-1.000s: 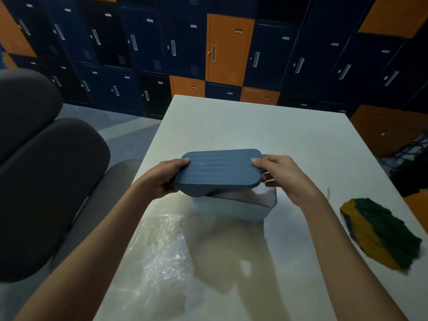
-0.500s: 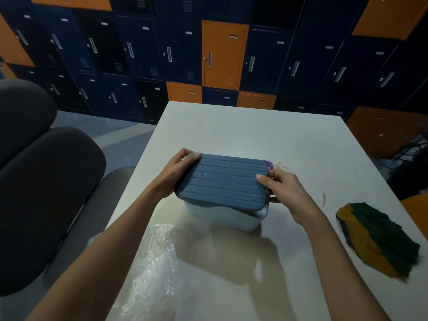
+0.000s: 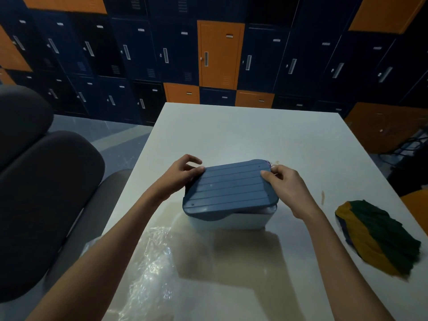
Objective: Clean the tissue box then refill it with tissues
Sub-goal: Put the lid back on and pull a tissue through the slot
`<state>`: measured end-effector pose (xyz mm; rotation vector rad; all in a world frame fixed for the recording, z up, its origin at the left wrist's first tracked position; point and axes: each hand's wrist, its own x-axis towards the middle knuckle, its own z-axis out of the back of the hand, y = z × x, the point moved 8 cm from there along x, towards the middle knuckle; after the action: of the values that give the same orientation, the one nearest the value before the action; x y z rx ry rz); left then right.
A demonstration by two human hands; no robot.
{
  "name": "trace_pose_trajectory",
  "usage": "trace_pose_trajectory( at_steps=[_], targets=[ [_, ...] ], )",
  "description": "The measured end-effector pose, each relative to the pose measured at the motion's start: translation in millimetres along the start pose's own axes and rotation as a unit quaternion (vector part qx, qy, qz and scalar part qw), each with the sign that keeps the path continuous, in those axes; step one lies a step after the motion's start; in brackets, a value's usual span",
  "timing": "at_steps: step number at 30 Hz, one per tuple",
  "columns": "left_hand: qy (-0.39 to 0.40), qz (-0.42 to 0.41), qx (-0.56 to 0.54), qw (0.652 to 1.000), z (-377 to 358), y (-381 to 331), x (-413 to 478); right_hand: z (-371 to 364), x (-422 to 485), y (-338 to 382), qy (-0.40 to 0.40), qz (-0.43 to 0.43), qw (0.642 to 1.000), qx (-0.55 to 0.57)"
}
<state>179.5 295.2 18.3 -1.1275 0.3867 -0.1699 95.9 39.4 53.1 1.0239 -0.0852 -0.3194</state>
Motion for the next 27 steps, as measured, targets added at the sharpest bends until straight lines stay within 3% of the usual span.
trace_pose_trajectory(
  at_steps=[2, 4, 6, 8, 14, 20, 25, 27],
  targets=[
    [-0.028, -0.074, 0.158, 0.984, -3.3, -22.1, -0.1, 1.3, 0.2, -3.5, -0.006, -0.006, 1.000, -0.007],
    [-0.002, -0.175, 0.279, 0.944, -24.3, -46.2, -7.9, 1.5, 0.8, -5.2, -0.005, -0.011, 1.000, -0.012],
    [0.081, -0.194, 0.362, 0.908, -57.1, -52.5, -19.3, 3.2, 0.8, -7.6, -0.004, -0.020, 1.000, -0.005],
    [0.096, -0.199, 0.445, 0.868, -77.2, -49.4, -25.2, 6.3, 1.4, -13.3, -0.011, -0.030, 0.999, 0.001],
    [0.047, -0.228, 0.476, 0.848, -79.9, -42.8, -25.9, 4.2, -5.5, -46.1, 0.012, -0.123, 0.965, 0.230],
    [0.067, -0.231, 0.486, 0.840, -83.9, -42.6, -28.5, -2.5, -13.7, -56.4, 0.035, -0.135, 0.942, 0.306],
    [0.117, -0.289, 0.526, 0.791, -110.5, -44.9, -38.6, -5.8, -17.4, -58.6, 0.032, -0.141, 0.929, 0.339],
    [0.122, -0.283, 0.530, 0.790, -113.6, -43.8, -37.7, -7.2, -18.7, -60.5, 0.032, -0.144, 0.925, 0.349]
  ],
)
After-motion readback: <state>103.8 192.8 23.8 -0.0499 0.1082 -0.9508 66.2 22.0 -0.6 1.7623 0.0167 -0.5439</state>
